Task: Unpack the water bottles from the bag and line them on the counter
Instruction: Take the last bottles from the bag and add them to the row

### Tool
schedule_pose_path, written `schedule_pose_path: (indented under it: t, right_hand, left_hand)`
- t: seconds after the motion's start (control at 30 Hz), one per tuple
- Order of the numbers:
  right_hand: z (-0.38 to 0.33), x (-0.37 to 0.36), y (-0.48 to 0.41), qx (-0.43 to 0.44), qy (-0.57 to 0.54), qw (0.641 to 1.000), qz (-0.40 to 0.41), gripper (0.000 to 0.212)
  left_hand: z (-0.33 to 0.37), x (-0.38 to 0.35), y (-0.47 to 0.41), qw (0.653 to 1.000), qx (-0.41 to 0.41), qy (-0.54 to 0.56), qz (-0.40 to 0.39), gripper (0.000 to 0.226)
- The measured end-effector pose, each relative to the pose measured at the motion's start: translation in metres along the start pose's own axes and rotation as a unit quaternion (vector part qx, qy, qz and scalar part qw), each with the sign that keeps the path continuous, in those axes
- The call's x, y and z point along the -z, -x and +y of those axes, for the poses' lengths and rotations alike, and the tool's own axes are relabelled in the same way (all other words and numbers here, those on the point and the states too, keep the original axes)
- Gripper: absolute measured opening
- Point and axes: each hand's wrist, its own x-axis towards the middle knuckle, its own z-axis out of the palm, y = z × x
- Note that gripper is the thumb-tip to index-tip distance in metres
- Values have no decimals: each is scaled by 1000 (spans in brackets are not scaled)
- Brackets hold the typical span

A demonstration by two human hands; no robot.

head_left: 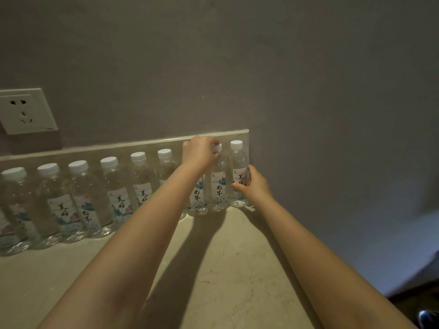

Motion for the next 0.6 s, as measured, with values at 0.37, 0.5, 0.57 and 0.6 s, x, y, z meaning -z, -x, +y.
schedule_pose_path:
  t: [0.37,0.5,0.57,0.6]
  right_hand:
    - [-49,22,1,185,51,969,155,47]
    - [-98,28,-20,260,227,937,53,44]
    - [-113,25,-27,251,340,906,-25,48]
    - [-118,23,-29,246,378,890,-58,48]
  left_hand:
    - [-17,10,12,1000,4,26,15,43]
    - [-42,26,19,999,14,7,28,46]
    - [-52,36,19,999,23,-41,8,41]
    - [-55,40,18,998,29,-57,-12,37]
